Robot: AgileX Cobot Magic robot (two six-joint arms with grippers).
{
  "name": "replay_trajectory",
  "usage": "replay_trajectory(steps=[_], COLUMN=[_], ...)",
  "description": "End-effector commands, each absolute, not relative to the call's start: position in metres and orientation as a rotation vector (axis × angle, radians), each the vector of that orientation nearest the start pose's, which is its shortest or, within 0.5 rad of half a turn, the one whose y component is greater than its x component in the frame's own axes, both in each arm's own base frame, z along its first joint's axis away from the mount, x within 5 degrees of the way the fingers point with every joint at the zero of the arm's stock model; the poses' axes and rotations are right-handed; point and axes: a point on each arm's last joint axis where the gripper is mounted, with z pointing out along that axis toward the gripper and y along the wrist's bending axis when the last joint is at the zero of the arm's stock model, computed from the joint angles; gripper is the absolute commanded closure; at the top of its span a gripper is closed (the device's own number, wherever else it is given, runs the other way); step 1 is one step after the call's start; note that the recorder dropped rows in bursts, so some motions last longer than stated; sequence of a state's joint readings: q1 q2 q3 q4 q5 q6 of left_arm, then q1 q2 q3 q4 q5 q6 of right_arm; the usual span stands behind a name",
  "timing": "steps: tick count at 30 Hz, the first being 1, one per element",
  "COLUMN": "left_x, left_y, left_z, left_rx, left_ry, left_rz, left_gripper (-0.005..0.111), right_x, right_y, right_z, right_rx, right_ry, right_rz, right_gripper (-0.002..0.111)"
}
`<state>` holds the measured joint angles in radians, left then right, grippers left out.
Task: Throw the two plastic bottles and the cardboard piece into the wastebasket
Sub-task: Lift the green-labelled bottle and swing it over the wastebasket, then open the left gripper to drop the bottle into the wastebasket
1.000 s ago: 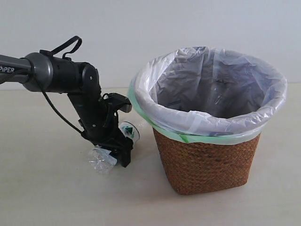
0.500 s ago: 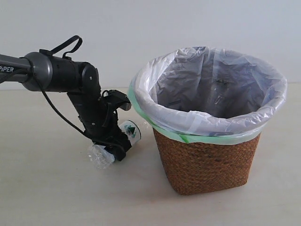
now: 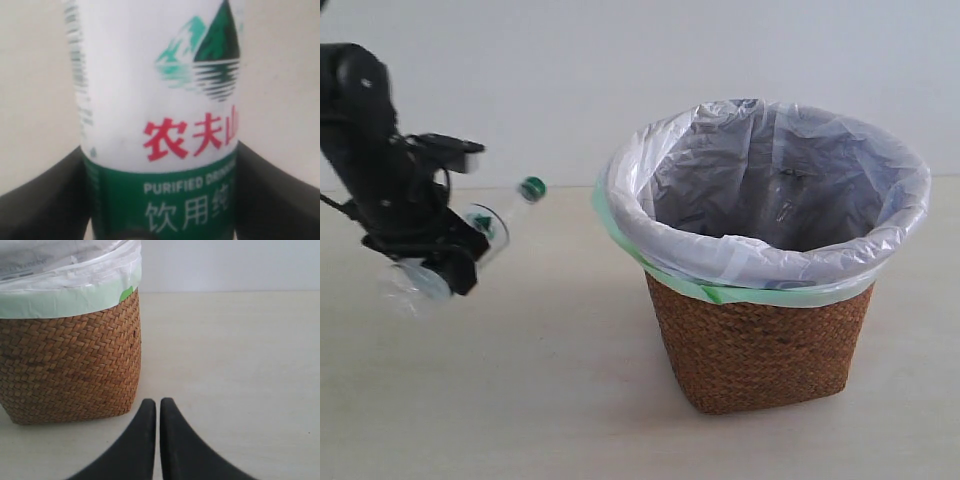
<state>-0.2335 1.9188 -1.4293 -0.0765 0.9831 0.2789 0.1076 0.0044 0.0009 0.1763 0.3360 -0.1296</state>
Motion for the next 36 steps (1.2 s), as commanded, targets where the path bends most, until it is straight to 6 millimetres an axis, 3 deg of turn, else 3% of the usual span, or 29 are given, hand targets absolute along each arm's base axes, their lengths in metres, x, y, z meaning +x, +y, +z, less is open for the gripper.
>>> replay_trajectory(steps=[1,3,4,7,8,10,14,16,18,20,21,22,23,25,27,28,30,33,36], left_x=[0.354,0.342,0.326,0.300,0.290,0.285,0.284,0.288,0.296,0.315,0.321,0.328,0.334,0.342,0.338,0.332,0.331,0.334,0.338], left_y=[-0.046,-0.022,-0.002,0.030,0.045,0.056,0.056,0.051,0.038,-0.006,-0.026,-0.057,-0.080,-0.119,-0.143,-0.157,-0.173,-0.184,-0.177], left_z=[0.253,0.267,0.277,0.283,0.284,0.284,0.281,0.278,0.275,0.276,0.284,0.299,0.318,0.357,0.387,0.403,0.418,0.419,0.405], left_rx=[0.396,0.281,0.198,0.057,-0.072,-0.214,-0.208,-0.222,-0.132,0.134,0.184,0.316,0.411,0.482,0.560,0.648,0.623,0.527,0.448], left_ry=[2.829,2.811,2.822,2.869,2.885,2.892,2.925,2.914,2.879,2.714,2.596,2.406,2.207,1.951,1.905,1.902,1.949,2.116,2.272], left_rz=[-0.192,-0.208,-0.200,-0.126,-0.062,0.011,0.020,-0.057,-0.255,-0.715,-0.937,-1.217,-1.378,-1.546,-1.581,-1.554,-1.437,-1.188,-0.985], left_gripper=[0.103,0.103,0.103,0.103,0.103,0.103,0.103,0.103,0.103,0.103,0.103,0.101,0.098,0.084,0.062,0.043,0.023,0.023,0.025], right_x=[0.053,0.053,0.053,0.053,0.053,0.053,0.053,0.053,0.053,0.053,0.053,0.053,0.053,0.053,0.053,0.053,0.053,0.053,0.053], right_y=[0.011,0.011,0.011,0.011,0.011,0.011,0.011,0.011,0.011,0.011,0.011,0.011,0.011,0.011,0.011,0.011,0.011,0.011,0.011], right_z=[0.184,0.184,0.184,0.184,0.184,0.184,0.184,0.184,0.184,0.184,0.184,0.184,0.184,0.184,0.184,0.184,0.184,0.184,0.184], right_rx=[-0.106,-0.106,-0.106,-0.106,-0.106,-0.106,-0.106,-0.106,-0.106,-0.106,-0.106,-0.106,-0.106,-0.106,-0.106,-0.106,-0.106,-0.106,-0.106], right_ry=[1.808,1.808,1.808,1.808,1.808,1.808,1.808,1.808,1.808,1.808,1.808,1.808,1.808,1.808,1.808,1.808,1.808,1.808,1.808], right_rz=[0.143,0.143,0.143,0.143,0.143,0.143,0.143,0.143,0.143,0.143,0.143,0.143,0.143,0.143,0.143,0.143,0.143,0.143,0.143], right_gripper=[0.108,0.108,0.108,0.108,0.108,0.108,0.108,0.108,0.108,0.108,0.108,0.108,0.108,0.108,0.108,0.108,0.108,0.108,0.108])
